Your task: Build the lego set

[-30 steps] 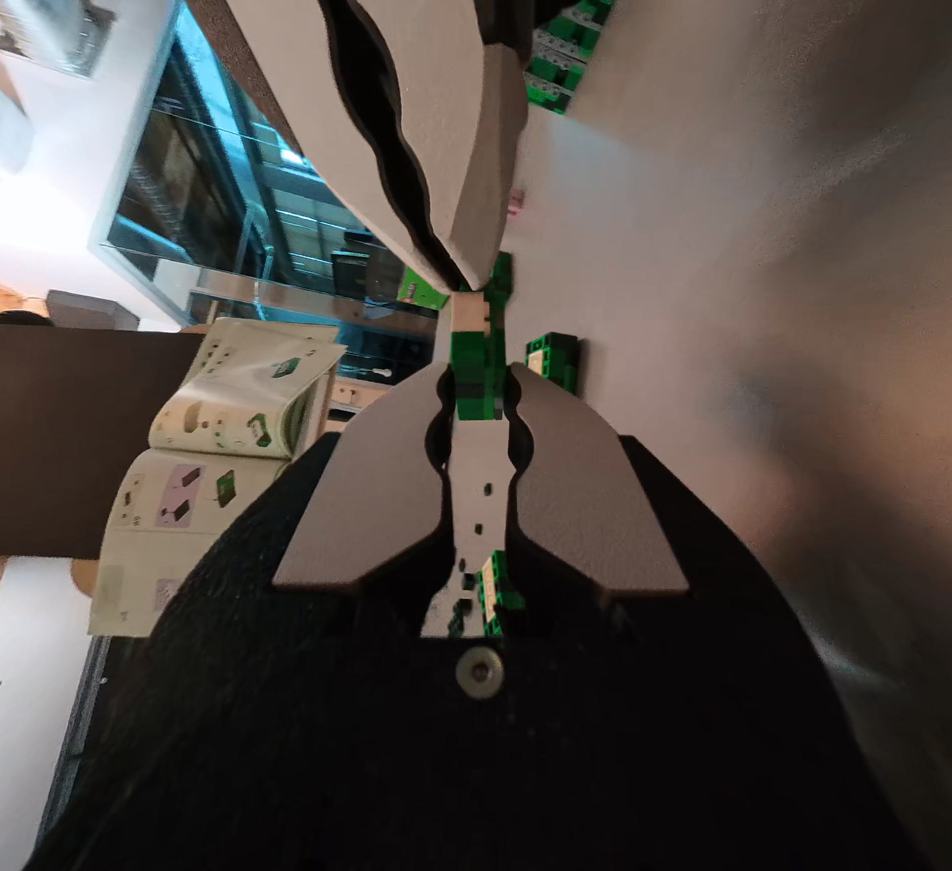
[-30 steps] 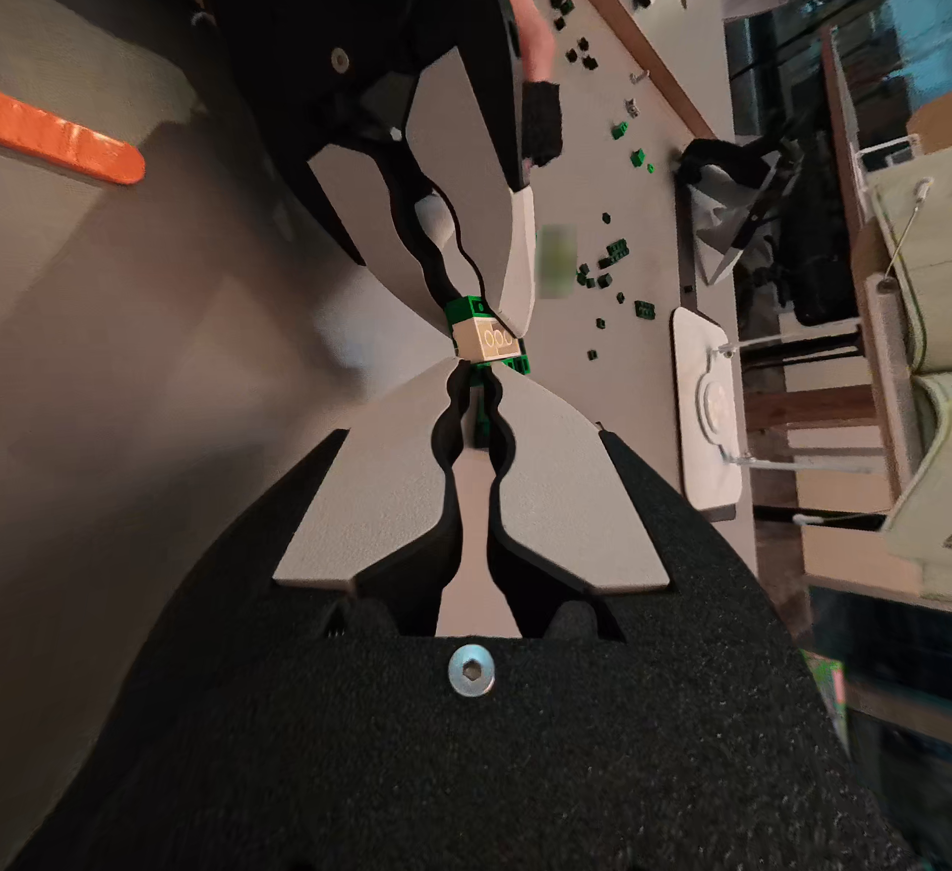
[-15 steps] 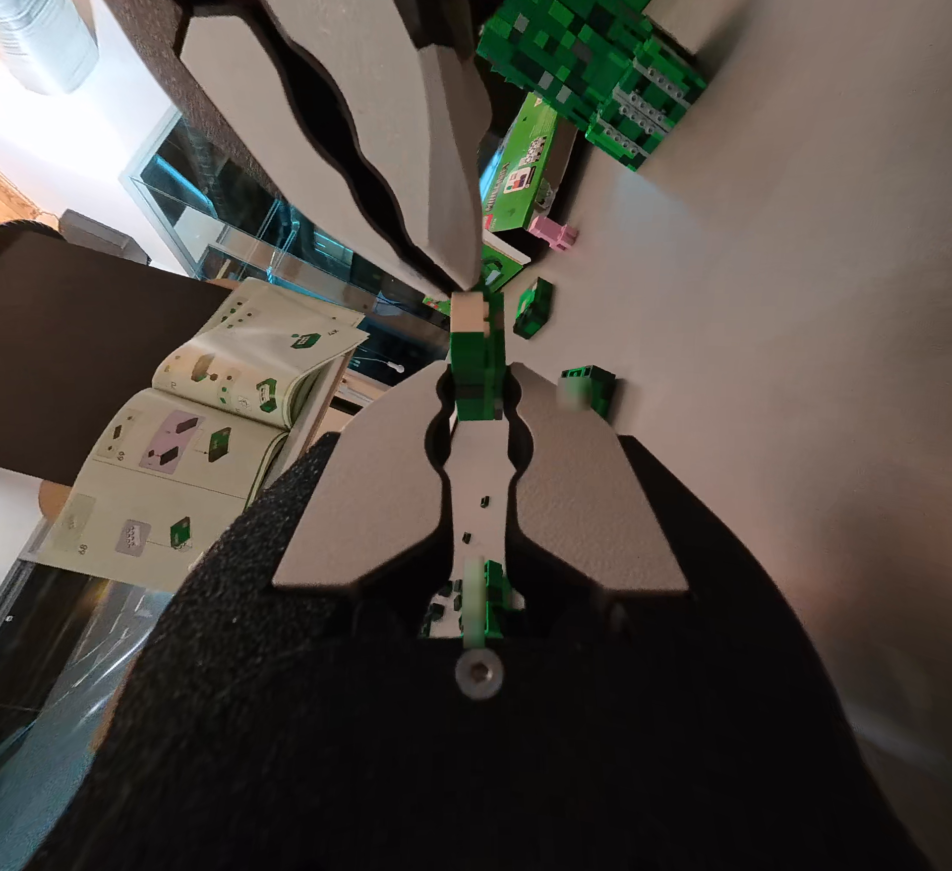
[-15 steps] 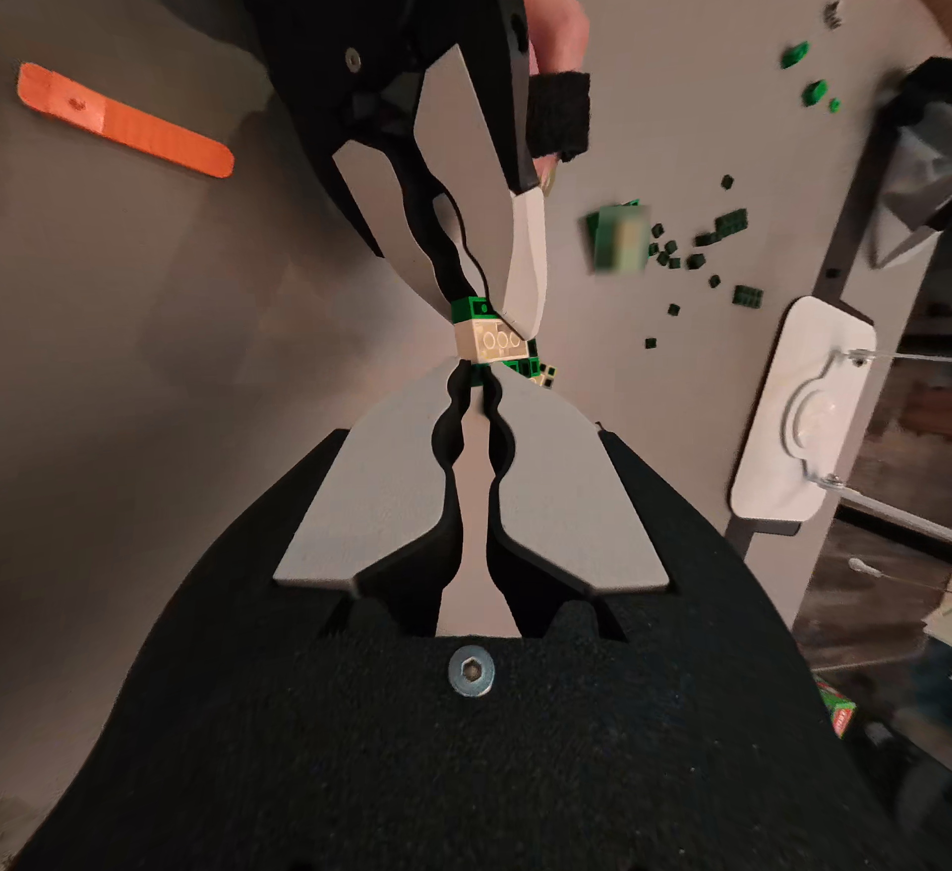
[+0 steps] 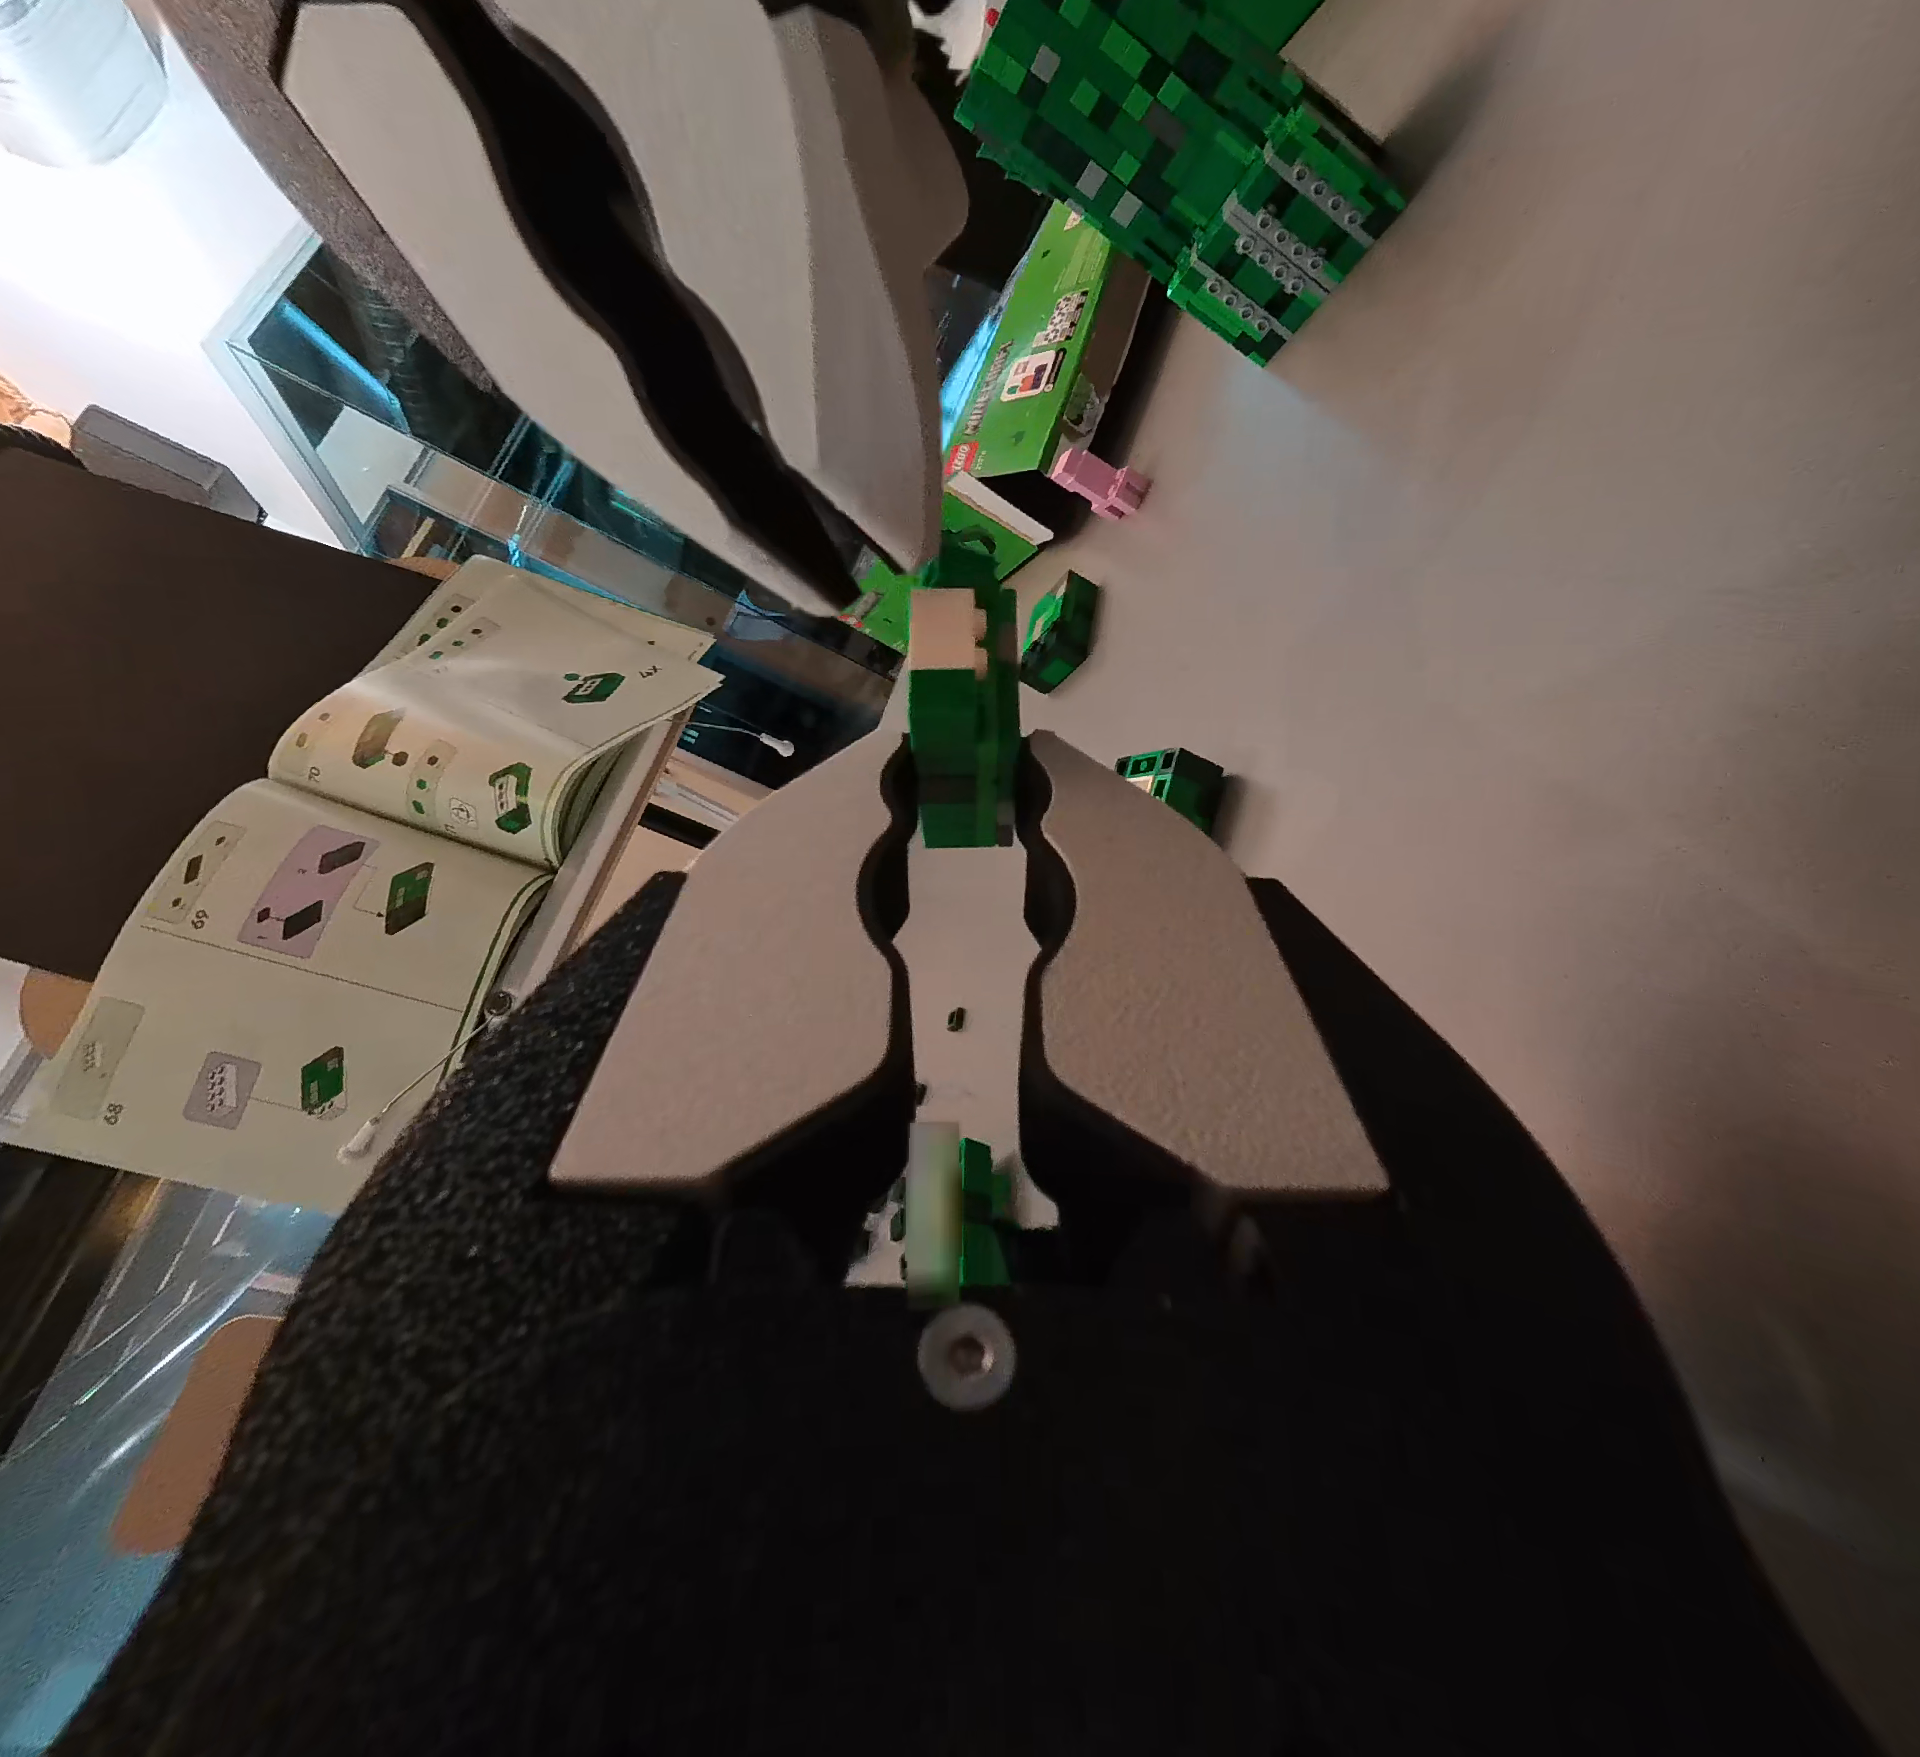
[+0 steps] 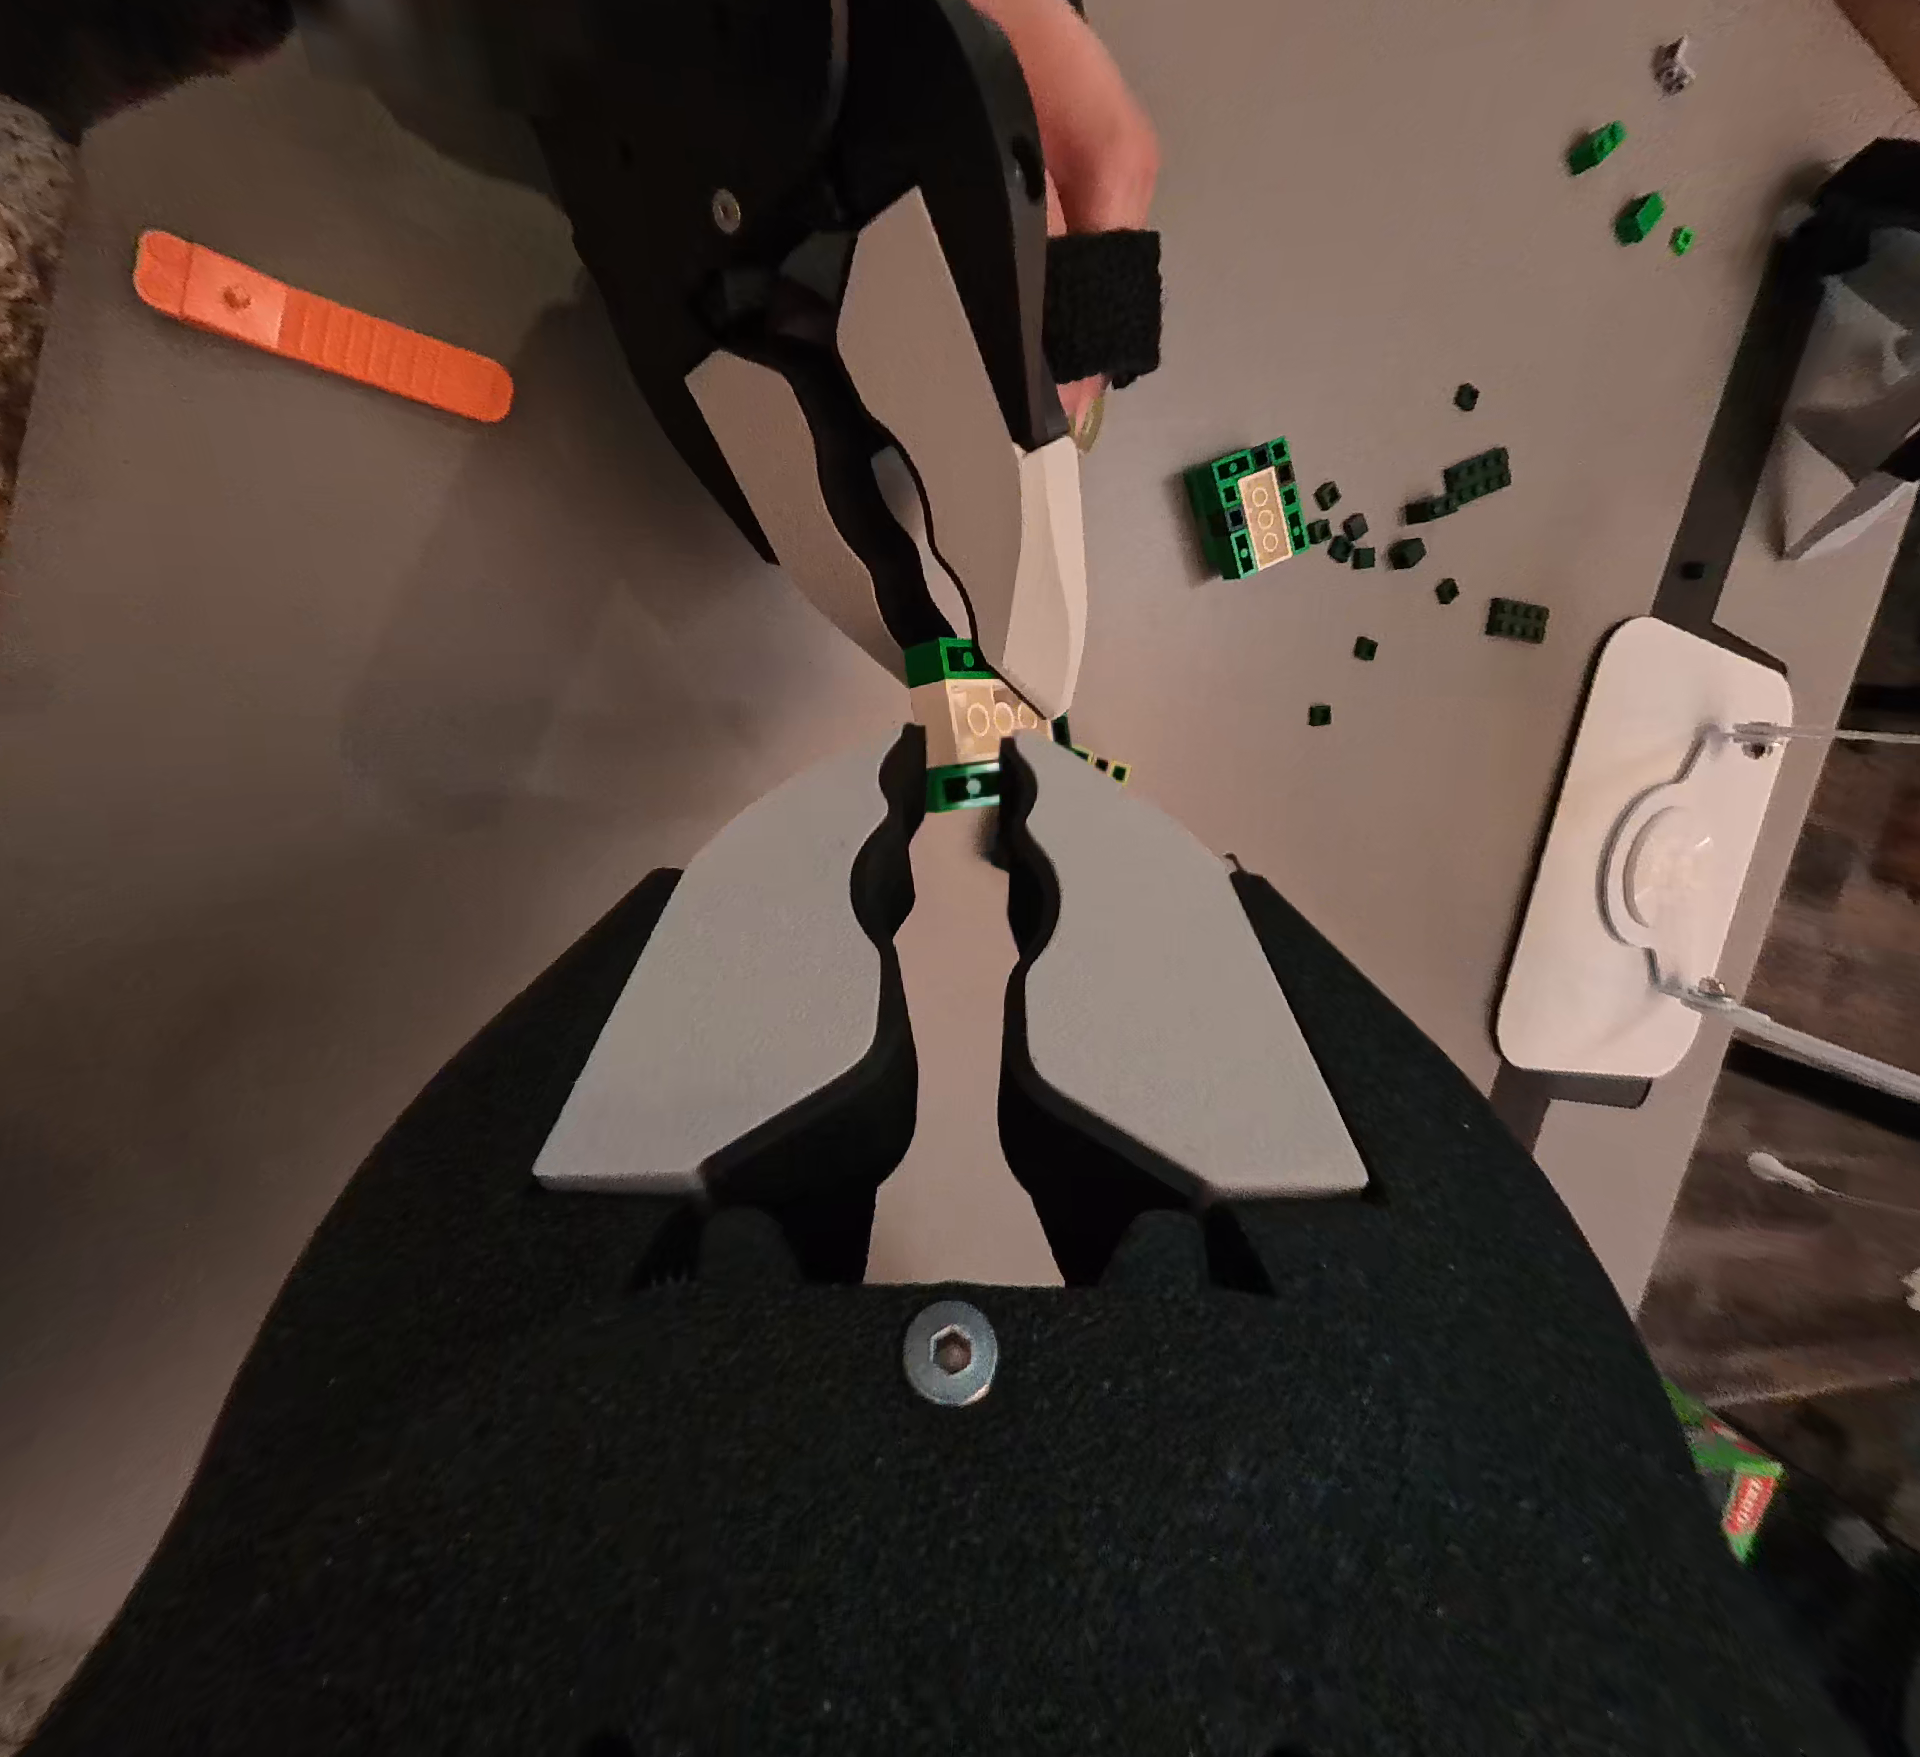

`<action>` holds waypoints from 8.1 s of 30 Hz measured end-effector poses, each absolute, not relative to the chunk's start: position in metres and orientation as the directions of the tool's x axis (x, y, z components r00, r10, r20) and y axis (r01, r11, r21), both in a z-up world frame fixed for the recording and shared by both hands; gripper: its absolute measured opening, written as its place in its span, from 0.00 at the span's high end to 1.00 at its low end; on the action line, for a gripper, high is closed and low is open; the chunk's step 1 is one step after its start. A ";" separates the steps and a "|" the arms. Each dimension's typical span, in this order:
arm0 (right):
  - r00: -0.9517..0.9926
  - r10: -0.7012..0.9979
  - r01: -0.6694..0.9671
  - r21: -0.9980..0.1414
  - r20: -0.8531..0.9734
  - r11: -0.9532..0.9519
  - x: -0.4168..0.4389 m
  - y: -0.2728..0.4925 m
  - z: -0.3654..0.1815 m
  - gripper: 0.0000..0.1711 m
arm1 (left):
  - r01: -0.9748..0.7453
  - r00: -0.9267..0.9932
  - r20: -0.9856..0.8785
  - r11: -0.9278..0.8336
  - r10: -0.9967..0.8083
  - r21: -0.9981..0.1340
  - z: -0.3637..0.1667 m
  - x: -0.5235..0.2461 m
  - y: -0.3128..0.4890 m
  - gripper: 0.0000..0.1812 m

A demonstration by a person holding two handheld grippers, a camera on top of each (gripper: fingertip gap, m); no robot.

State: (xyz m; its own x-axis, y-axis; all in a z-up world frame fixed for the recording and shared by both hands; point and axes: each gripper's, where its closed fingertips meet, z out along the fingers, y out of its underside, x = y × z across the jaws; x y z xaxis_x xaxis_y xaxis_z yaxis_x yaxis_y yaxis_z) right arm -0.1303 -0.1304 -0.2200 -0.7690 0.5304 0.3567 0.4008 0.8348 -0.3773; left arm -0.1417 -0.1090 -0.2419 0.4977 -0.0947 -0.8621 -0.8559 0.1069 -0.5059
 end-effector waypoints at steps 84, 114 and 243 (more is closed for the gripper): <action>-0.515 0.400 0.157 -0.376 0.758 0.913 -0.121 -0.125 -0.253 0.90 | -0.791 0.478 -0.833 0.276 -0.279 -0.546 -0.249 -0.115 -0.122 0.91; -0.627 0.512 0.260 -0.462 0.587 0.848 -0.116 -0.132 -0.238 0.90 | -0.493 0.677 -0.557 0.266 -0.481 -0.828 -0.237 -0.112 -0.128 0.91; -0.396 0.845 -0.026 -0.924 0.359 0.381 -0.102 -0.153 -0.203 0.90 | 0.185 0.516 0.093 0.005 -0.852 -0.983 -0.213 -0.096 -0.149 0.91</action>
State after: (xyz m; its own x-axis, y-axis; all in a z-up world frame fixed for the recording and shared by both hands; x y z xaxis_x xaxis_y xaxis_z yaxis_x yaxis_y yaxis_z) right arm -0.1017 -0.1534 -0.2026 -0.3958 0.8451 0.3593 -0.0264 0.3806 -0.9243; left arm -0.0960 -0.1493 -0.2127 0.5158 -0.8517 0.0928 0.1855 0.0053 -0.9826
